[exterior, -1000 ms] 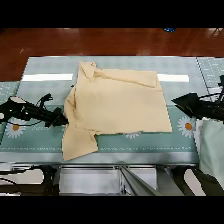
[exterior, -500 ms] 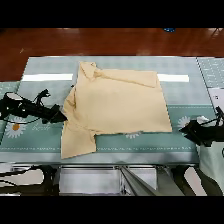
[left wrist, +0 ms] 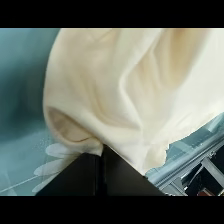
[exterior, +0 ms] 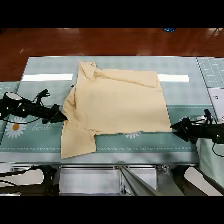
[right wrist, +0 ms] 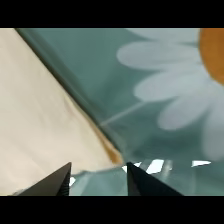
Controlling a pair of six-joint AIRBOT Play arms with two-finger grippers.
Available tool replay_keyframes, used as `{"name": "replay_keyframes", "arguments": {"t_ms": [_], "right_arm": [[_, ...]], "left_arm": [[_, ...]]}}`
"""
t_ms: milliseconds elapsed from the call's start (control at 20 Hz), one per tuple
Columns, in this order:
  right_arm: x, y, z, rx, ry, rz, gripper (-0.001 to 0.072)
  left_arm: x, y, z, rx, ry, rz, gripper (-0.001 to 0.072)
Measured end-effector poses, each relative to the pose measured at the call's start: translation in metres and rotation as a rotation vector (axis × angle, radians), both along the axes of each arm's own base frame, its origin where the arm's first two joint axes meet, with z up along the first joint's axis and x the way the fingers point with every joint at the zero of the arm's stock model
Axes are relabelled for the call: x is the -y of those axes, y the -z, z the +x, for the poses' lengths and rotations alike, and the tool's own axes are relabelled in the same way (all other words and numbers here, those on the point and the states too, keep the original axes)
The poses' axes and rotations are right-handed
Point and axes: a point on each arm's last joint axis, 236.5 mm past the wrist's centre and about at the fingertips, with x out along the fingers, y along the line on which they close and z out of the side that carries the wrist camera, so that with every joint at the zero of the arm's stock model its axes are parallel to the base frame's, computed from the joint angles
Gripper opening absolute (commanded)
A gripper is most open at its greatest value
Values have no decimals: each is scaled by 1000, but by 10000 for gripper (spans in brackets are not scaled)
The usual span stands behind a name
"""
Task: Fold the shirts.
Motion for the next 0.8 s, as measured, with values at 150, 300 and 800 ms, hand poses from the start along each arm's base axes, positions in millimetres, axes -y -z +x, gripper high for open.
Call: {"name": "replay_keyframes", "arguments": {"t_ms": [150,300,800], "right_arm": [[-23,6,21,18,-27,67,397],[-31,9,54,76,-56,34,20],[-26,-212,190,588,-304,-169,20]], "left_arm": [[0,0,0,0,0,0,23],[0,0,1,2,-1,1,23],[-29,-195,136,572,-245,-142,23]]}}
